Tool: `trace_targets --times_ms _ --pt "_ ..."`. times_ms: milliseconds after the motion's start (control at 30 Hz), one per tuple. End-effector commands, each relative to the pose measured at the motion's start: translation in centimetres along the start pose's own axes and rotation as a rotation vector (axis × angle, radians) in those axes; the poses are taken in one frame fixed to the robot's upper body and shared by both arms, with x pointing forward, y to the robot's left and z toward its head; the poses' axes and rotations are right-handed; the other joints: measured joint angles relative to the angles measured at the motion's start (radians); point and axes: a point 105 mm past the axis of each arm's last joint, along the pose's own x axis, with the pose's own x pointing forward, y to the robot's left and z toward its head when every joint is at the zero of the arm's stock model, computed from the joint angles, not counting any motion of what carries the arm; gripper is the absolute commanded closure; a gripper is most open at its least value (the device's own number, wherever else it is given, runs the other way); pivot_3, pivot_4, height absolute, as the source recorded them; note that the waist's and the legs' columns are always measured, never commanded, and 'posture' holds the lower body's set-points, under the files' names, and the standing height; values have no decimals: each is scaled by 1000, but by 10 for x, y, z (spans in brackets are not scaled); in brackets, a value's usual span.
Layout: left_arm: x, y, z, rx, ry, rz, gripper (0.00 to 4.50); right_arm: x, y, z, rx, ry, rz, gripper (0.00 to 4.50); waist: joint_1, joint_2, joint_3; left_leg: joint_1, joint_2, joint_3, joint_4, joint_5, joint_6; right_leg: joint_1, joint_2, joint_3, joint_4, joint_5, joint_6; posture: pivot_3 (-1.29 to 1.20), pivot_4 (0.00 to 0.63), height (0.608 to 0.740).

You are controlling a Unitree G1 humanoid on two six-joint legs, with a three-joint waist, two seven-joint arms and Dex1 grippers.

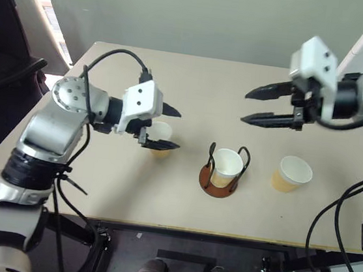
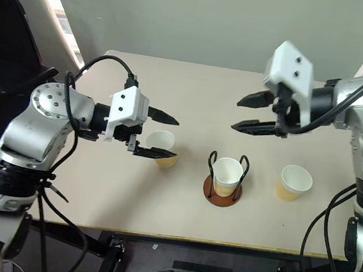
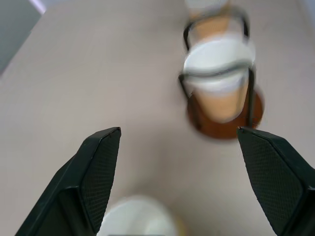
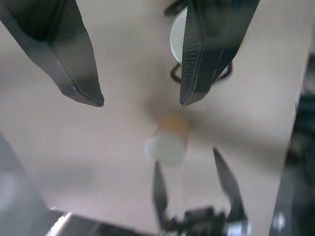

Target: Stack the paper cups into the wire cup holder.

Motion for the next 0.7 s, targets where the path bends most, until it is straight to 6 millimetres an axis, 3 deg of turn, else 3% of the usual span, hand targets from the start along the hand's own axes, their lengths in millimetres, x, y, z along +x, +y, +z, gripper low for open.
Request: trace_targets --times_ms 33,233,400,700 --pt "-2 -3 -10 102 146 7 466 -14 3 14 87 -97 -31 1986 0 0 0 0 0 0 0 0 0 0 0 0 0 0 0 0 150 740" --pt "-1 -7 -31 117 265 -5 466 -15 9 11 151 -115 -19 1986 0 0 0 0 -1 0 0 1 0 -1 0 1 1 0 0 0 150 740" --pt "5 4 -52 109 338 35 466 -10 12 10 151 -115 -5 1986 0 0 0 0 -1 -1 0 0 1 -1 0 1 2 0 0 0 150 740" --pt "23 13 -69 114 358 22 466 -8 13 10 149 -106 -14 1986 2 0 0 -1 -1 -1 0 0 0 -2 -1 1 1 0 0 0 150 740"
